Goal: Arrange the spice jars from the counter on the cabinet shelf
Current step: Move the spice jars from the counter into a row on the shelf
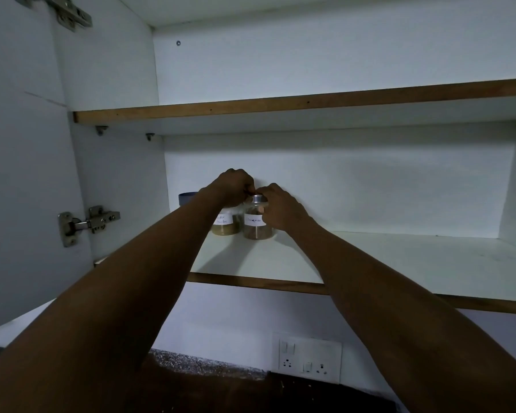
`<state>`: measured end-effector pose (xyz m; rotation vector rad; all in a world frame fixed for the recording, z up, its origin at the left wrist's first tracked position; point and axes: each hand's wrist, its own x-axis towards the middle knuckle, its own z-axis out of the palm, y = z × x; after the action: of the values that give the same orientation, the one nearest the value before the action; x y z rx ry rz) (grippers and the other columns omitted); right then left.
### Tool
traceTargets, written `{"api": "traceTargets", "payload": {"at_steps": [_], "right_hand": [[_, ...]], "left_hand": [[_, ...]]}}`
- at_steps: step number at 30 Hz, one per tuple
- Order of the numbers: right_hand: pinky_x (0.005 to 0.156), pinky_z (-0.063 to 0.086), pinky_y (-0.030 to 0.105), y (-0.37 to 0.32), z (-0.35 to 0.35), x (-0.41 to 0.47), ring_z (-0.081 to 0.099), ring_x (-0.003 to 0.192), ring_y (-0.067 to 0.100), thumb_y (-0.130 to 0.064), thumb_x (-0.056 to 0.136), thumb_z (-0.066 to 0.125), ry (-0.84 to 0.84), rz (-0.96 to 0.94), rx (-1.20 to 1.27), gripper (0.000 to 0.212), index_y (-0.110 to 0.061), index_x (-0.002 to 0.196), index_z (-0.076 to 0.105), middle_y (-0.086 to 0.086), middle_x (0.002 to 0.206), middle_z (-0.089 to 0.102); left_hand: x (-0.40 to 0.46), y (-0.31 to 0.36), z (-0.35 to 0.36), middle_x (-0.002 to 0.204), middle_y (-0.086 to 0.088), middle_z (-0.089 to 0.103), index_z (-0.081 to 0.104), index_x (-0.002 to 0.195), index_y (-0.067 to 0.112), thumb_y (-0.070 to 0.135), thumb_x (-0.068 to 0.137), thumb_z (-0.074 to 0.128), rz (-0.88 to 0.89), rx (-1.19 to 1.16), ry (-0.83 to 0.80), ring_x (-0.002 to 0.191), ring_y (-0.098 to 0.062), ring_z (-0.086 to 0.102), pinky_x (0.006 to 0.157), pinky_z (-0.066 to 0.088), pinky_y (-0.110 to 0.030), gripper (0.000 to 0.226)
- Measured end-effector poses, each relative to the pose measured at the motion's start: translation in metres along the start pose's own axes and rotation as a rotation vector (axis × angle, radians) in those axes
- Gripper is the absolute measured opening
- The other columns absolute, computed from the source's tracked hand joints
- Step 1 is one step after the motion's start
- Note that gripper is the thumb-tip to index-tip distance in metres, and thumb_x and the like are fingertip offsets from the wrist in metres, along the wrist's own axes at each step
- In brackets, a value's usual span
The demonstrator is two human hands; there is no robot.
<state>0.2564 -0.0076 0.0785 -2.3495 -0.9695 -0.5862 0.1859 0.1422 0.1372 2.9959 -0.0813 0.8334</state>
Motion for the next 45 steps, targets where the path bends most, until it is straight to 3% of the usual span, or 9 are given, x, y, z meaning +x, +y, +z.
{"api": "traceTargets", "payload": {"at_steps": [8,14,22,30,36,45], "right_hand": [[0.098,0.054,0.045,0.008,0.012,0.005,0.061,0.121,0.032,-0.019,0.087,0.068,0.044,-0.02,0.063,0.059,-0.022,0.144,0.053,0.0,0.145,0.049],[0.1,0.053,0.042,0.012,0.015,0.012,0.061,0.123,0.03,-0.027,0.087,0.075,0.022,-0.011,0.062,0.063,-0.023,0.145,0.051,-0.001,0.149,0.047],[0.094,0.051,0.04,0.015,0.016,0.018,0.061,0.121,0.031,-0.021,0.088,0.068,0.033,-0.017,0.047,0.055,-0.024,0.141,0.054,-0.002,0.143,0.051],[0.1,0.053,0.045,0.019,0.021,0.01,0.06,0.125,0.031,-0.015,0.089,0.068,0.095,-0.081,0.097,0.06,-0.018,0.146,0.051,0.001,0.148,0.052],[0.105,0.051,0.044,0.021,0.02,0.009,0.059,0.128,0.031,-0.017,0.088,0.073,0.098,-0.095,0.139,0.062,-0.013,0.146,0.052,0.006,0.149,0.054],[0.105,0.049,0.043,0.022,0.021,0.009,0.058,0.129,0.031,-0.008,0.089,0.069,0.094,-0.114,0.133,0.059,-0.009,0.145,0.053,0.009,0.147,0.055]], "left_hand": [[0.01,-0.008,0.006,0.12,-0.008,0.073,0.076,0.111,0.011,0.006,0.093,0.064,-0.003,0.035,0.0,0.115,-0.029,0.064,0.1,0.052,-0.041,0.023],[0.016,-0.012,0.013,0.124,-0.01,0.07,0.074,0.113,0.01,0.005,0.093,0.065,0.002,0.04,0.011,0.118,-0.03,0.062,0.1,0.05,-0.039,0.023],[0.019,-0.012,0.017,0.122,-0.01,0.071,0.073,0.111,0.009,0.003,0.091,0.065,-0.005,0.042,0.031,0.115,-0.031,0.063,0.097,0.049,-0.037,0.022],[0.012,-0.014,0.022,0.121,-0.012,0.072,0.071,0.113,0.003,0.001,0.092,0.065,-0.014,-0.046,0.054,0.117,-0.03,0.065,0.102,0.05,-0.043,0.022],[0.004,-0.019,0.038,0.12,-0.004,0.074,0.069,0.114,0.012,0.004,0.094,0.058,-0.054,-0.11,0.147,0.114,-0.03,0.067,0.098,0.052,-0.047,0.024],[0.003,-0.018,0.039,0.116,-0.009,0.075,0.069,0.112,0.007,0.002,0.093,0.058,-0.038,-0.143,0.169,0.109,-0.031,0.067,0.094,0.053,-0.042,0.023]]}}
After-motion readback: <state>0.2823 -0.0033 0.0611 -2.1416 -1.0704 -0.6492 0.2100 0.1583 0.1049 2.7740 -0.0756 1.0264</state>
